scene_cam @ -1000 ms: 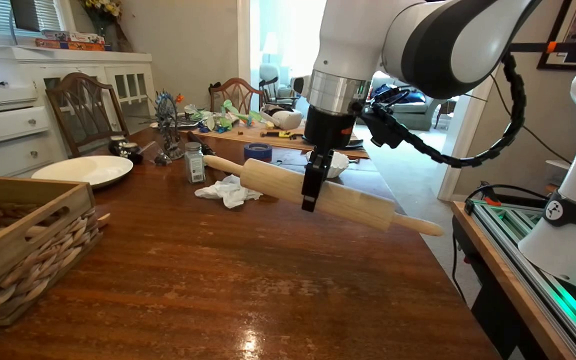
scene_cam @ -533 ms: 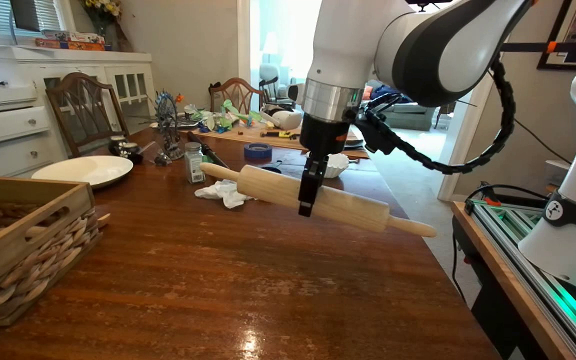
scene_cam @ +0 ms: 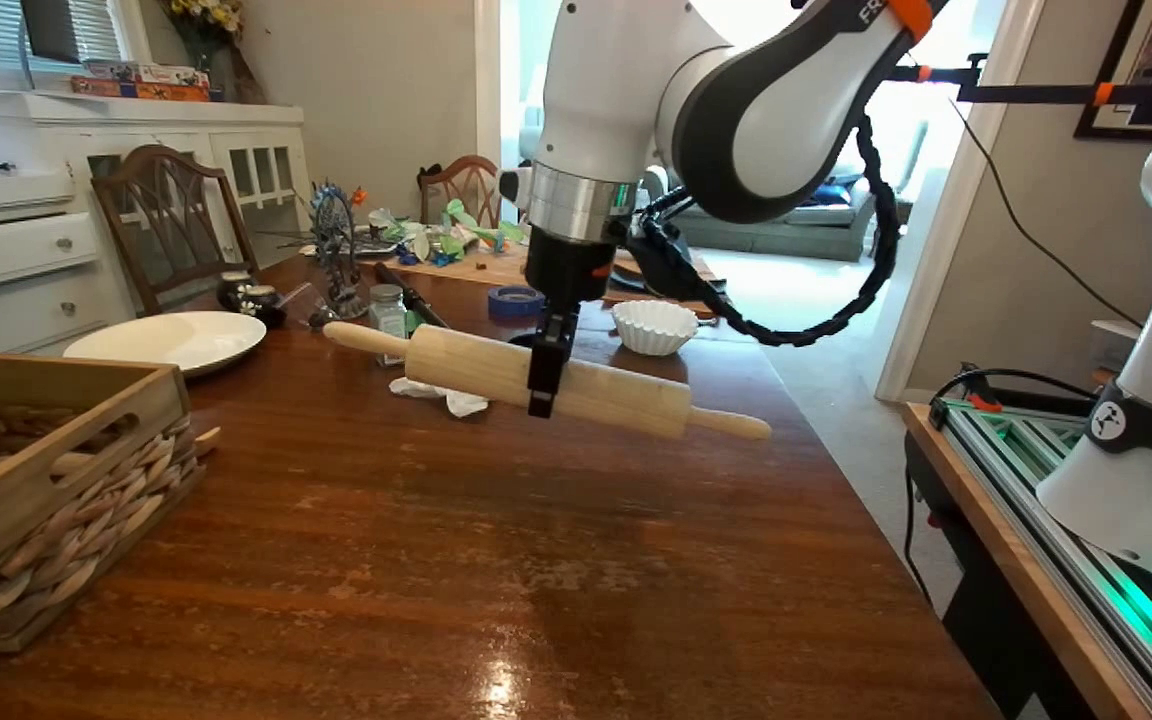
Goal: Move the rolling pin to the left.
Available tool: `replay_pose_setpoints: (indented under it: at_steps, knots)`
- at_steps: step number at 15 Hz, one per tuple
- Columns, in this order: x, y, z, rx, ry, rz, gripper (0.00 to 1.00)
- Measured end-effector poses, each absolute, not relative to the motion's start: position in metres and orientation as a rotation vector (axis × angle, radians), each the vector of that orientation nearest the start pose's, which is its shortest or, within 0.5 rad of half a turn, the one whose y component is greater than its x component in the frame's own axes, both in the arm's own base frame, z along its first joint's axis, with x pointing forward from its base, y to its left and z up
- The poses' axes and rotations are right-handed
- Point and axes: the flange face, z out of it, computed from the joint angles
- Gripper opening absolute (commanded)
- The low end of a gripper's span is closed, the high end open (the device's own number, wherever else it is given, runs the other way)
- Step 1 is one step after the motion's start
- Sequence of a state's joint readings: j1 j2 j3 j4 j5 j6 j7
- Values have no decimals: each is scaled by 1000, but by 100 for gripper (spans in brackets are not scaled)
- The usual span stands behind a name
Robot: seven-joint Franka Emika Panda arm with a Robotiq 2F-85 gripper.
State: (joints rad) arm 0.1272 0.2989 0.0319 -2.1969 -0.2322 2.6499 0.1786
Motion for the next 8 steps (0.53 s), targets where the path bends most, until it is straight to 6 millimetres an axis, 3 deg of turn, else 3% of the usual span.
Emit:
replay_pose_setpoints:
  at_steps: [8]
  knots:
    - [613,111,239,-3204,-335,-283,38]
